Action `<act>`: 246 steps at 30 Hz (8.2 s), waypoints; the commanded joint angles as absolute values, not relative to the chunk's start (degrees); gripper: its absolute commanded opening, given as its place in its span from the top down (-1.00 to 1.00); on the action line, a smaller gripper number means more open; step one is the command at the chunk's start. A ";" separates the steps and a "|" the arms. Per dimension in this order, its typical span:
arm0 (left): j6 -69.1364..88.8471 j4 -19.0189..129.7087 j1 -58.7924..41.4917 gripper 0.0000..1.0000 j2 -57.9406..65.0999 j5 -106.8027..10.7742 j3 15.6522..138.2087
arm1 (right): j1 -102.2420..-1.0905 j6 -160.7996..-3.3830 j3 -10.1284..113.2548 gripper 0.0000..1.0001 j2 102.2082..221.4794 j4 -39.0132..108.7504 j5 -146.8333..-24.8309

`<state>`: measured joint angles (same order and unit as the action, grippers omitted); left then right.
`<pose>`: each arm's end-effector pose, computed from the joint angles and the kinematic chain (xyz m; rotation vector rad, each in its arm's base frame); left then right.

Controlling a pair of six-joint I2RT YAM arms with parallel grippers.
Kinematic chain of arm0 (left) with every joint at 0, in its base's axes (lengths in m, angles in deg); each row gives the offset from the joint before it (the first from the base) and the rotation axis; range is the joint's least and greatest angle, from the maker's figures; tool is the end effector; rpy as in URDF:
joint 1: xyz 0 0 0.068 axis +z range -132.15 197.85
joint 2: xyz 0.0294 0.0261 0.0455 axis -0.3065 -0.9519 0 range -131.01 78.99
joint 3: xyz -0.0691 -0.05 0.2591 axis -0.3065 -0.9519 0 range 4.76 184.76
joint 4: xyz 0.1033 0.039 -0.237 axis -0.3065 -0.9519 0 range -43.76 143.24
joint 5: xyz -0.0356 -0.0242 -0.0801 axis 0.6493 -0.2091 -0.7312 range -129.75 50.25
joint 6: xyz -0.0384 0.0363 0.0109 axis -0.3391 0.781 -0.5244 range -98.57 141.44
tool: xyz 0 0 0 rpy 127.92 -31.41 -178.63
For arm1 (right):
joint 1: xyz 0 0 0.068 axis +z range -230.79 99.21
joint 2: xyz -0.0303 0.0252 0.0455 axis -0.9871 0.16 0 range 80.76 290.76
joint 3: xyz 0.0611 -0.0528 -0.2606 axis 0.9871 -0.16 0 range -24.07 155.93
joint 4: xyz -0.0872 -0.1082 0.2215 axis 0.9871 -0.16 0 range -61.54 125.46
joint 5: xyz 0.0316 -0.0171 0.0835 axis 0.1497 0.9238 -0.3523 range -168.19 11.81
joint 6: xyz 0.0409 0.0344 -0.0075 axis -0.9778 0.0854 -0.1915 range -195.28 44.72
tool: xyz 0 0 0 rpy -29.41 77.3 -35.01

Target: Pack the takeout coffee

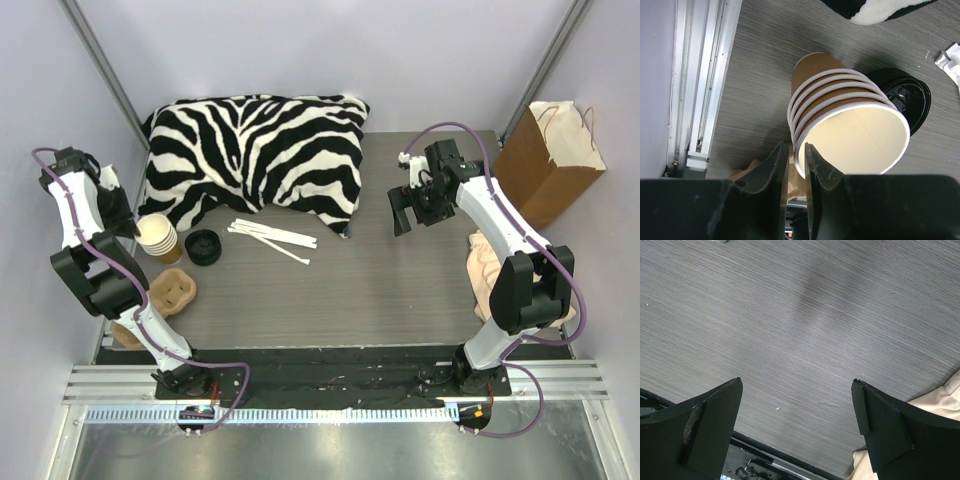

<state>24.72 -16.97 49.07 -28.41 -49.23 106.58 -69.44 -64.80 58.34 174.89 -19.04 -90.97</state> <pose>0.3241 0.1895 0.2955 -0.6603 2.7765 -0.1204 0.3268 0.0736 0.2863 -0.5764 2.6515 0.3082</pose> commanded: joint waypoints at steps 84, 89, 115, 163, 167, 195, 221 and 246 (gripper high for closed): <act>31.98 -34.75 36.20 1.00 -17.37 -83.37 126.61 | -62.25 -67.02 74.38 -0.99 177.36 -17.18 -103.42; 31.02 -20.36 14.90 1.00 -11.63 -75.27 108.84 | -62.77 -66.14 70.07 -0.99 173.50 -18.15 -100.61; 16.78 1.73 -15.64 1.00 -32.72 -68.67 100.39 | -72.18 -67.10 58.99 -0.99 167.07 -19.12 -101.74; 76.01 -22.87 12.93 -0.89 -7.49 -52.24 88.61 | -71.74 -65.26 62.33 -0.99 167.95 -21.57 -103.86; 76.80 -21.91 13.63 -0.69 -12.85 -51.35 89.40 | -71.56 -65.17 61.97 -0.99 168.21 -21.58 -103.86; 79.09 -7.49 16.09 0.09 -22.70 -43.62 81.67 | -71.48 -65.26 61.97 -0.99 170.50 -21.58 -103.59; 73.49 -29.36 15.83 1.00 -16.29 -60.73 102.63 | -71.48 -62.45 69.78 -1.00 172.87 -25.96 -106.14; -59.75 96.19 -1.22 1.00 0.33 -109.03 79.65 | -70.78 -78.70 62.24 -1.00 147.04 1.00 -119.85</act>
<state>-31.01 58.67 0.00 -0.39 -108.44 80.09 -71.49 -70.30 63.67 148.57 -8.41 -115.91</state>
